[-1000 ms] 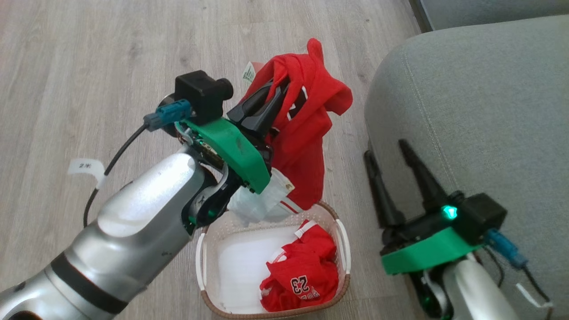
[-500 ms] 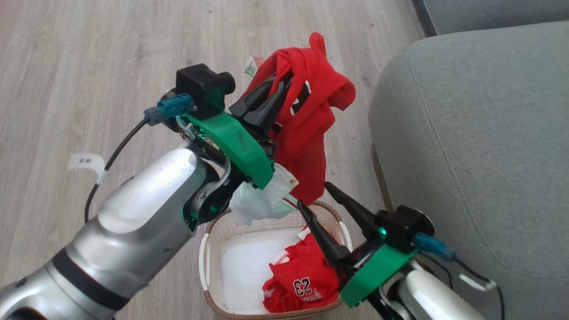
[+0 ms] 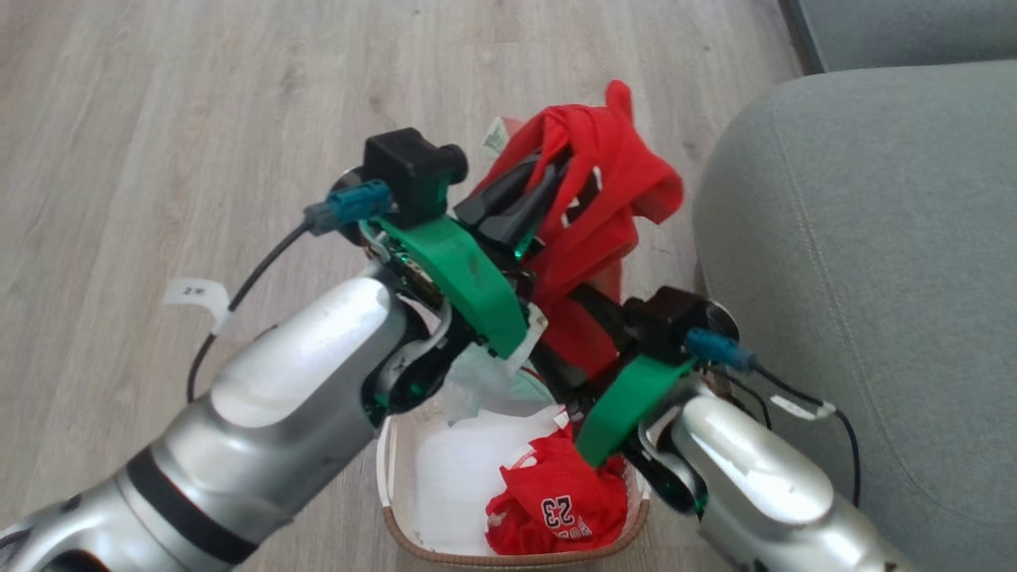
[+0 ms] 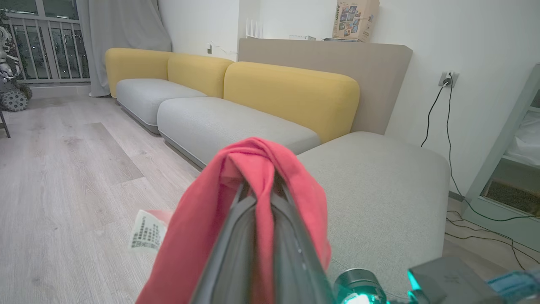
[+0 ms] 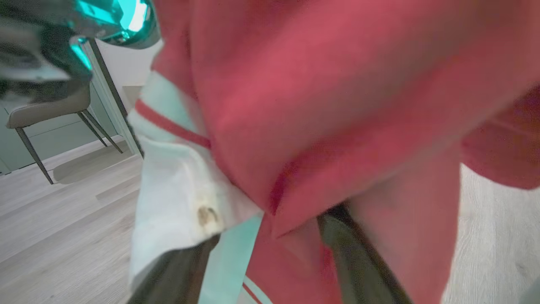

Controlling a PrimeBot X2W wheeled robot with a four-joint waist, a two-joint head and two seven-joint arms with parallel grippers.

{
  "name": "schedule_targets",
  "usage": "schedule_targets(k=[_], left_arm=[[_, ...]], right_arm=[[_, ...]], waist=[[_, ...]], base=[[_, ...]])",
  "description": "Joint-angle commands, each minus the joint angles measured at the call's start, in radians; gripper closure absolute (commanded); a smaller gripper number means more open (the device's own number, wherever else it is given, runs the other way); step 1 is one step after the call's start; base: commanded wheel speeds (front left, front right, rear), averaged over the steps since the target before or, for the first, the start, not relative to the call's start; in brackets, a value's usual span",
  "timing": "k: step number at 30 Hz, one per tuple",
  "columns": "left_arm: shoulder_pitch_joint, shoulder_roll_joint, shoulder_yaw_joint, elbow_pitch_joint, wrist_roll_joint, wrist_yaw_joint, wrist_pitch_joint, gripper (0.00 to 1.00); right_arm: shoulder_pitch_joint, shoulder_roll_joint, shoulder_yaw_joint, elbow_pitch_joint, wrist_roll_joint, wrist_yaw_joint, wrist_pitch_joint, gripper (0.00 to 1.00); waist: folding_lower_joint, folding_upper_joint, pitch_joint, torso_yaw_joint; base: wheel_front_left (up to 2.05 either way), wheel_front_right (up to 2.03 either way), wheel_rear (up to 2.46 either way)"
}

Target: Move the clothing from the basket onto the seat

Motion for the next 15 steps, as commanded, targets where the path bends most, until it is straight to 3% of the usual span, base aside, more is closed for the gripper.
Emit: schedule_targets(k=[1,9,10,11,12,13,15], left_arm=[[-0.076,0.004,0.039,-0.029,-0.008,-0.006,0.002,1.0],[-0.069,-0.015,0.025,-0.031,-0.018,-0.01,0.006,1.0],[-0.068,-0.015,0.024,-0.03,-0.018,-0.01,0.006,1.0],[-0.068,-0.014,0.024,-0.029,-0.019,-0.01,0.006,1.0],[-0.067,-0.013,0.024,-0.028,-0.019,-0.009,0.006,1.0],[-0.066,-0.013,0.024,-0.026,-0.02,-0.009,0.005,1.0],[-0.064,-0.01,0.028,-0.022,-0.023,-0.007,0.003,1.0]], right_arm=[[-0.049,0.028,0.009,-0.003,0.015,0.0,-0.01,0.0],[-0.103,0.046,0.017,0.044,0.037,0.0,-0.01,0.0],[-0.105,0.047,0.014,0.043,0.039,0.0,-0.01,0.38],[-0.106,0.049,0.009,0.042,0.039,0.0,-0.01,0.56],[-0.105,0.049,0.004,0.042,0.038,0.0,-0.01,0.61],[-0.104,0.05,-0.001,0.042,0.038,0.0,-0.01,1.0],[-0.099,0.05,-0.01,0.039,0.034,0.0,-0.01,1.0]], waist=[[0.0001,-0.0001,-0.002,0.015],[0.0001,-0.0001,-0.008,0.047],[0.0001,-0.0001,-0.009,0.049],[0.0001,-0.0001,-0.009,0.051],[0.0001,-0.0001,-0.009,0.053],[0.0001,-0.0001,-0.009,0.054],[0.0001,-0.0001,-0.009,0.054]], base=[[0.0,0.0,0.0],[0.0,0.0,0.0],[0.0,0.0,0.0],[0.0,0.0,0.0],[0.0,0.0,0.0],[0.0,0.0,0.0],[0.0,0.0,0.0]])
